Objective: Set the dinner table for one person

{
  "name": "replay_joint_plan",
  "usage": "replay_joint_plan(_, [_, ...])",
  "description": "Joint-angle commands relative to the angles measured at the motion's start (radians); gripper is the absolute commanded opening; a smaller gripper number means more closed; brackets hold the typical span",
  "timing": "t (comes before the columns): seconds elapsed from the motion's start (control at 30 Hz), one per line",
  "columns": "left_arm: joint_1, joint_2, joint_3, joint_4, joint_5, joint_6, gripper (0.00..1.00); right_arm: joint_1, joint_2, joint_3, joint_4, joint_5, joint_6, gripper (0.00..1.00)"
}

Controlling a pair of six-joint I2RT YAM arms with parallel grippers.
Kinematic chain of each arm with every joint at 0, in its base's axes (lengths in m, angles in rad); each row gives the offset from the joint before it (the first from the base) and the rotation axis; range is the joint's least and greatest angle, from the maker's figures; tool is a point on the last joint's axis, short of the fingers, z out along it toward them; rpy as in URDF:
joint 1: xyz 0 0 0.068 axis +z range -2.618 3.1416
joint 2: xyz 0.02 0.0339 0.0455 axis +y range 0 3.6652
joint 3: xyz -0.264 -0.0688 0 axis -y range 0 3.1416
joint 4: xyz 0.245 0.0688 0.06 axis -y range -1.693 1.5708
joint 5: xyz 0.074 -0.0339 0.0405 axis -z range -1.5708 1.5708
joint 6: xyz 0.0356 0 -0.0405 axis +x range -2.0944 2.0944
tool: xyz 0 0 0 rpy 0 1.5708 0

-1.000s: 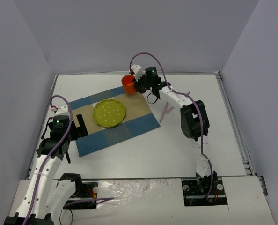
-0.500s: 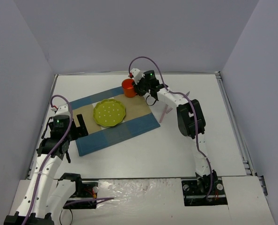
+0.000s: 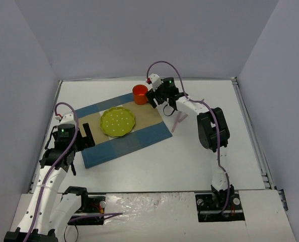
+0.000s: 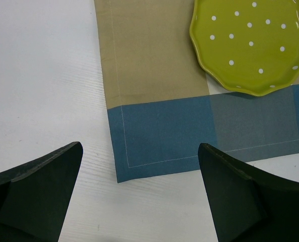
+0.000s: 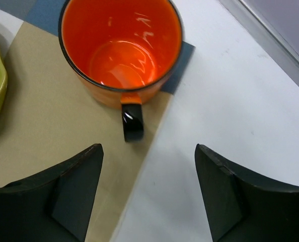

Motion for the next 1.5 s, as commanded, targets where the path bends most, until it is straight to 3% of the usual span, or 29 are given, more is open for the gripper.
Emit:
replay_joint_plan(0.0, [-0.009, 0.001, 0.015, 0.054, -0.009, 0.007, 0.97, -0.055, -0.27, -0.073, 0.095, 0.148, 0.16, 0.73])
replay_joint_plan(0.1, [-0.009, 0.001, 0.016, 0.053, -0.013, 0.006, 0.97, -0.073, -0.351, -0.145, 0.059, 0.316, 0.299, 0.74])
replay_joint_plan(0.2, [-0.011, 0.004, 0.019, 0.046, -0.02, 0.004, 0.97, -0.094, -0.394, -0.214, -0.119, 0.578, 0.514, 0.74])
replay_joint_plan(0.43, [-0.013, -0.004, 0.021, 0.041, -0.016, 0.0, 0.97, -0.109, -0.372, -0.328, -0.255, 0.789, 0.826, 0.7])
replay_joint_plan(0.73, [-0.037, -0.023, 0.021, 0.031, -0.023, -0.004, 0.97, -0.154, -0.234, -0.288, -0.299, 0.766, 0.977, 0.63])
replay_joint_plan(1.1, [-0.055, -0.034, 0.021, 0.028, -0.026, -0.004, 0.97, -0.193, -0.125, -0.276, -0.298, 0.775, 1.05, 0.5])
replay_joint_plan(1.2, [-0.057, -0.033, 0.022, 0.029, -0.028, -0.004, 0.97, -0.214, -0.13, -0.293, -0.298, 0.768, 1.06, 0.42])
replay_joint_plan(1.33, [-0.057, -0.034, 0.022, 0.028, -0.029, -0.004, 0.97, -0.239, -0.167, -0.337, -0.298, 0.77, 1.031, 0.16])
replay_joint_plan(1.47, [-0.057, -0.032, 0.022, 0.032, -0.03, -0.003, 0.97, -0.247, -0.236, -0.377, -0.3, 0.824, 0.941, 0.0])
